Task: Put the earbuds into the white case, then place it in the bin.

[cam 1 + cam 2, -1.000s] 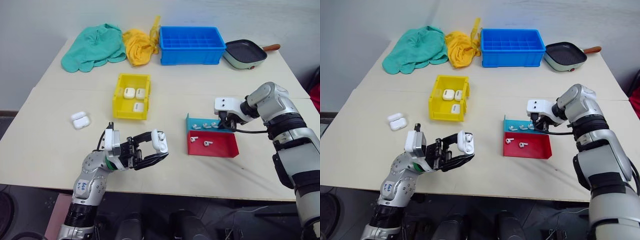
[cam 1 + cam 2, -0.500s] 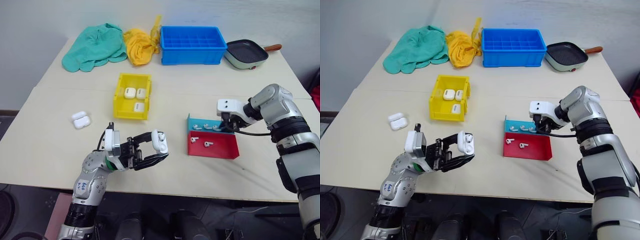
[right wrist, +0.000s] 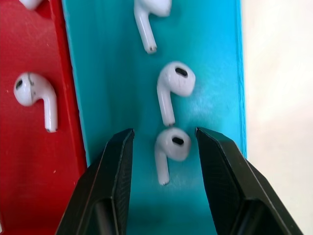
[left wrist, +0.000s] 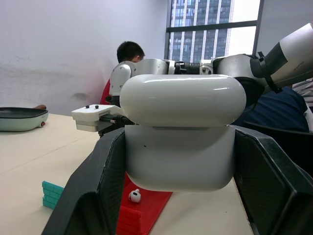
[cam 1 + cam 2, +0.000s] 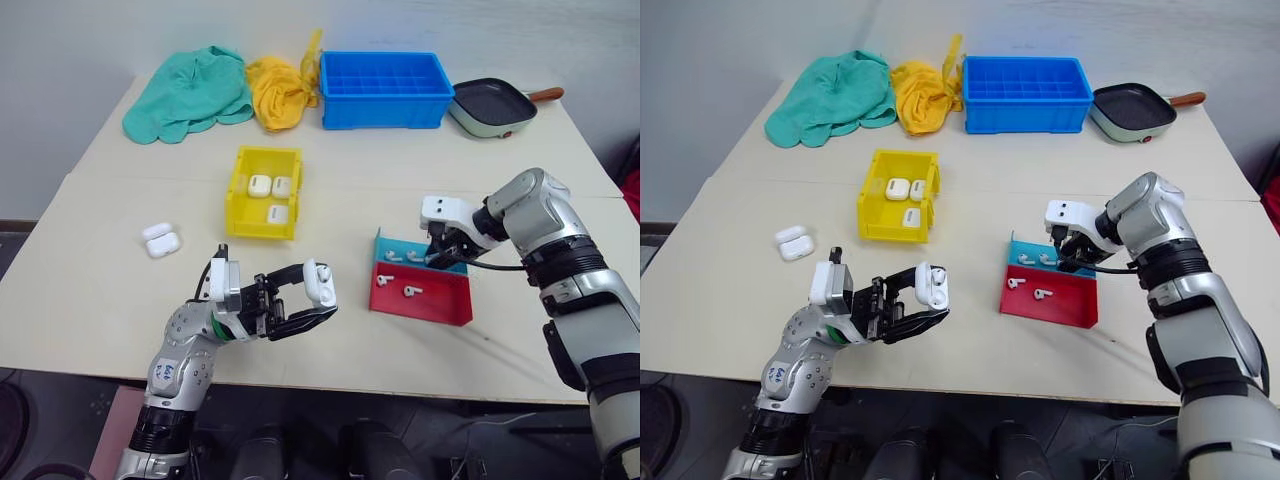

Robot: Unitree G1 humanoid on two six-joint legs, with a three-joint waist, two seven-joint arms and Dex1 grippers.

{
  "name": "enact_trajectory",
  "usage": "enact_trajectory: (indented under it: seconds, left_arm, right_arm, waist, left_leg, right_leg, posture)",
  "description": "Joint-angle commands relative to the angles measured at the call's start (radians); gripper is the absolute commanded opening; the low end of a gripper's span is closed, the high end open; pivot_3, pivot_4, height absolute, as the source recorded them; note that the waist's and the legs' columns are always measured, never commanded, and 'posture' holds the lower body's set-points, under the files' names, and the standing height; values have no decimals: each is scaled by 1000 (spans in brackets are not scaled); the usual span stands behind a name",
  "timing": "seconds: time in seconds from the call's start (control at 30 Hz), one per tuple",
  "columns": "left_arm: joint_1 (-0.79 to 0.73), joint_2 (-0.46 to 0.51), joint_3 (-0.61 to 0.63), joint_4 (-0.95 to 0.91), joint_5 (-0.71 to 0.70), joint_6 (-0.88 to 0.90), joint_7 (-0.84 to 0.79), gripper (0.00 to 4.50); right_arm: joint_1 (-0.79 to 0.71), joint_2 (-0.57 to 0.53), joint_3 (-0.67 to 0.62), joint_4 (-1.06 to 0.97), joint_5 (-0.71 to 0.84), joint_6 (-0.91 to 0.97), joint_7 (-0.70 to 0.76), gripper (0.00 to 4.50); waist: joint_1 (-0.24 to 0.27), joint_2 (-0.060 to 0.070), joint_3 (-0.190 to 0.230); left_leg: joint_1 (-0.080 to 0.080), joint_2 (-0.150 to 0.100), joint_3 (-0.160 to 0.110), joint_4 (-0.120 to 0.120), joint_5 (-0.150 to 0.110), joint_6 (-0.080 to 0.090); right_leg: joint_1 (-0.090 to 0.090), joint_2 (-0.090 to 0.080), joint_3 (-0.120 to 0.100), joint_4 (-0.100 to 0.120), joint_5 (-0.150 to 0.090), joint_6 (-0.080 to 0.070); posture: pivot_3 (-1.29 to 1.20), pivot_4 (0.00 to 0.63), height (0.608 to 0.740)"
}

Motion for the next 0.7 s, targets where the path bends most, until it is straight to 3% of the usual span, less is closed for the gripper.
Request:
enact_trajectory:
  seconds: [0.03,0.57,0.7]
  left_arm:
    - [0,-4,2,-13,-3,-19,-2,2809]
    - [-1,-3,4,-8,-4,-24,-3,2809]
    - [-4,-3,4,-4,-4,-24,-4,2809]
  right_arm:
    - [14,-2,11,-14,-1,-7,-13,1999]
    - [22,-26,39,-17,-21,-27,-25,1999]
    - [23,-29,43,-15,-19,-31,-29,1096]
  waist:
    - [0,0,0]
    - [-1,0,0]
    - [0,0,0]
  left_leg:
    - [0,0,0,0,0,0]
    - [0,0,0,1,0,0]
    - [0,0,0,0,0,0]
  right_leg:
    - [0,0,0,0,0,0]
    - [0,0,0,0,0,0]
    - [0,0,0,0,0,0]
  posture:
    - [0,150,740]
    - [0,150,740]
    - [0,150,740]
